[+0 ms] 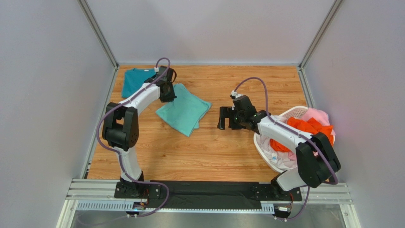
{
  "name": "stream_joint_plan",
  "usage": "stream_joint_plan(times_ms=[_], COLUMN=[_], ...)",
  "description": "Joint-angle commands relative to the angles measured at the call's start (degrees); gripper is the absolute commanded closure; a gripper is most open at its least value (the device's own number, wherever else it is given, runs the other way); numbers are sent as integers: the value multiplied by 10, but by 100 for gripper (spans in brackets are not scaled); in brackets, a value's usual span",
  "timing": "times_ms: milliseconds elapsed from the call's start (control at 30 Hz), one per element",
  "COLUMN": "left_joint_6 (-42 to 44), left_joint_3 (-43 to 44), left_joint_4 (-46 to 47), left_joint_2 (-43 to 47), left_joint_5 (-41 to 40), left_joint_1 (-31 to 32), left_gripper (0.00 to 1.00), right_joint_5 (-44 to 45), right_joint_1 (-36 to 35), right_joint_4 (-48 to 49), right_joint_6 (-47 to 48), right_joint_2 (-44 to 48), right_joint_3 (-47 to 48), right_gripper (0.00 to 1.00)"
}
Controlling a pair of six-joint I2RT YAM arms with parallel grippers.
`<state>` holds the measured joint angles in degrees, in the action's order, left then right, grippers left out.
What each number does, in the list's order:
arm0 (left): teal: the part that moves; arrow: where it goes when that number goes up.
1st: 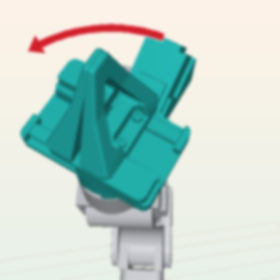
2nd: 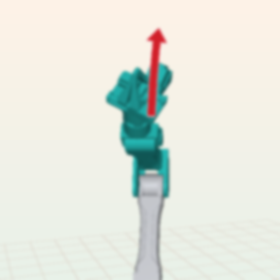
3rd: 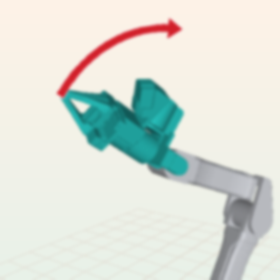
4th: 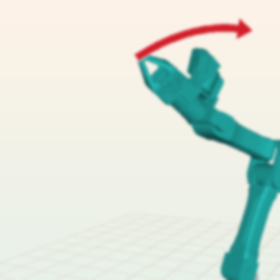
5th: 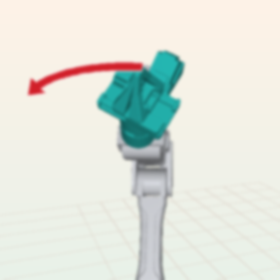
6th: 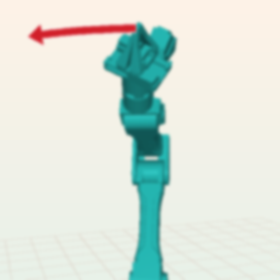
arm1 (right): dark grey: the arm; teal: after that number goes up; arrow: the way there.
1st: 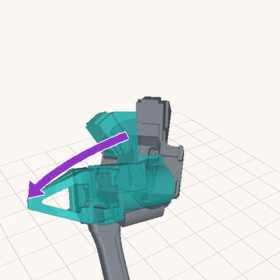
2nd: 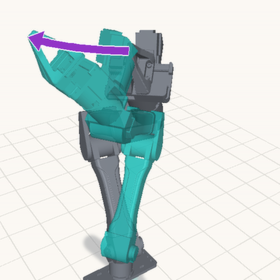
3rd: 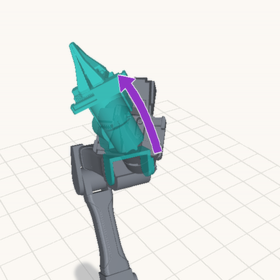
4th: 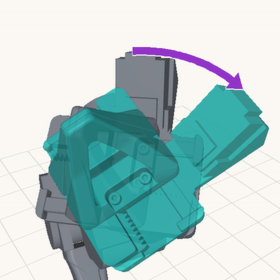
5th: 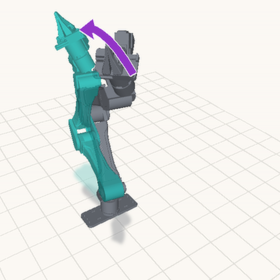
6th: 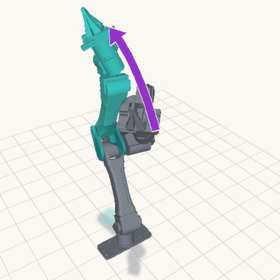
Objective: Fold and stack the t-shirts
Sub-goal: Neatly place the folded tshirt to the corner
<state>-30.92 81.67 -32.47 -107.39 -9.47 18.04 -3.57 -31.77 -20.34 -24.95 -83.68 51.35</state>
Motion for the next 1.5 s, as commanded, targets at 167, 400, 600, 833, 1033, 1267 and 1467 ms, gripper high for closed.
stream_joint_plan(times_ms=[167, 400, 600, 833, 1033, 1267, 1467], left_joint_6=[68, 105, 125, 125, 132, 142, 144], left_joint_3=[129, 241, 280, 284, 292, 292, 292], left_joint_4=[16, 27, 30, 42, 53, 54, 64], left_joint_2=[-63, -124, -136, -104, -71, -45, -36], left_joint_5=[-9, 6, 19, 7, -7, -19, -27], left_joint_1=[-88, -150, -169, -170, -170, -171, -174], left_gripper=[100, 100, 100, 100, 100, 100, 100], right_joint_5=[28, 35, 53, 57, 55, 55, 54], right_joint_1=[11, 13, 14, 14, 14, 14, 14], right_joint_4=[9, 0, -9, -19, -25, -24, -23], right_joint_6=[19, 25, 30, 31, 31, 31, 31], right_joint_2=[0, -34, -55, -68, -75, -76, -83], right_joint_3=[1, 16, 33, 49, 58, 60, 60], right_gripper=[0, 0, 0, 0, 0, 0, 0])
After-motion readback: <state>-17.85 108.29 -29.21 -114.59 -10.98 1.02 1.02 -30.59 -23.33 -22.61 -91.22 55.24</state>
